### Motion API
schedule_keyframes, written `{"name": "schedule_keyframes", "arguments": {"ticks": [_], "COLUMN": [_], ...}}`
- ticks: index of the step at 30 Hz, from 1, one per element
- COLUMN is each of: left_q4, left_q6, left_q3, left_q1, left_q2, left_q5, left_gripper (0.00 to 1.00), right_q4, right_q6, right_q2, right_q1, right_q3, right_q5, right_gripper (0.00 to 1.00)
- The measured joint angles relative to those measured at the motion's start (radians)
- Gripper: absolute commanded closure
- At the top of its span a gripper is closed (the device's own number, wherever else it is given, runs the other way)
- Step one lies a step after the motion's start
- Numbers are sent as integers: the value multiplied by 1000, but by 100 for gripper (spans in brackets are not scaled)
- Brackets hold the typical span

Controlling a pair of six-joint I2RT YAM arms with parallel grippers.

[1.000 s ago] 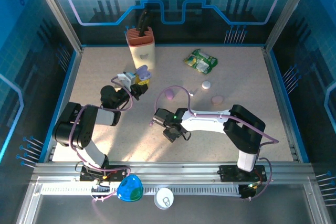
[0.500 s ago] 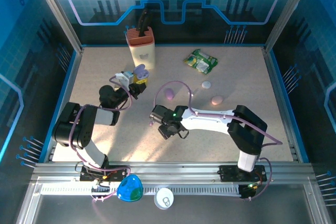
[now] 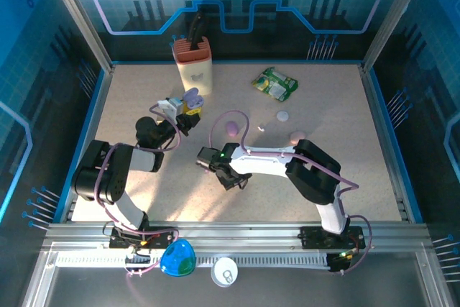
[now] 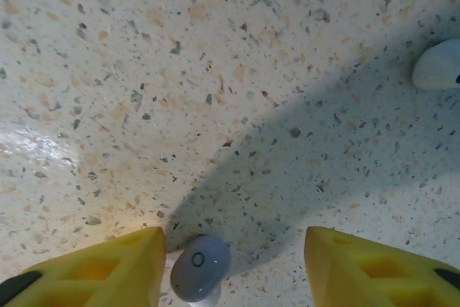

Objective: Insert the wireless bluetooth earbuds into the charging case

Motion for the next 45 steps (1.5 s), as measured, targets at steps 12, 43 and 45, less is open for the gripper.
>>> {"name": "schedule_keyframes", "arguments": {"ticks": [12, 43, 45], "left_q4": [0, 2, 2], "left_q6": [-7, -7, -7], "left_q3": [0, 0, 0], "left_q1": [0, 1, 1], "left_q2": [-10, -13, -13], "left_q5": [0, 0, 0], "left_gripper": [67, 67, 67], "right_q4": [-71, 170, 245], "right_q6": [26, -48, -64], "right_q2": [0, -272, -322], "right_q1": [0, -97, -145], "right_q3": [0, -247, -312], "right_q5": [2, -171, -233], "right_gripper": [52, 49, 52]}}
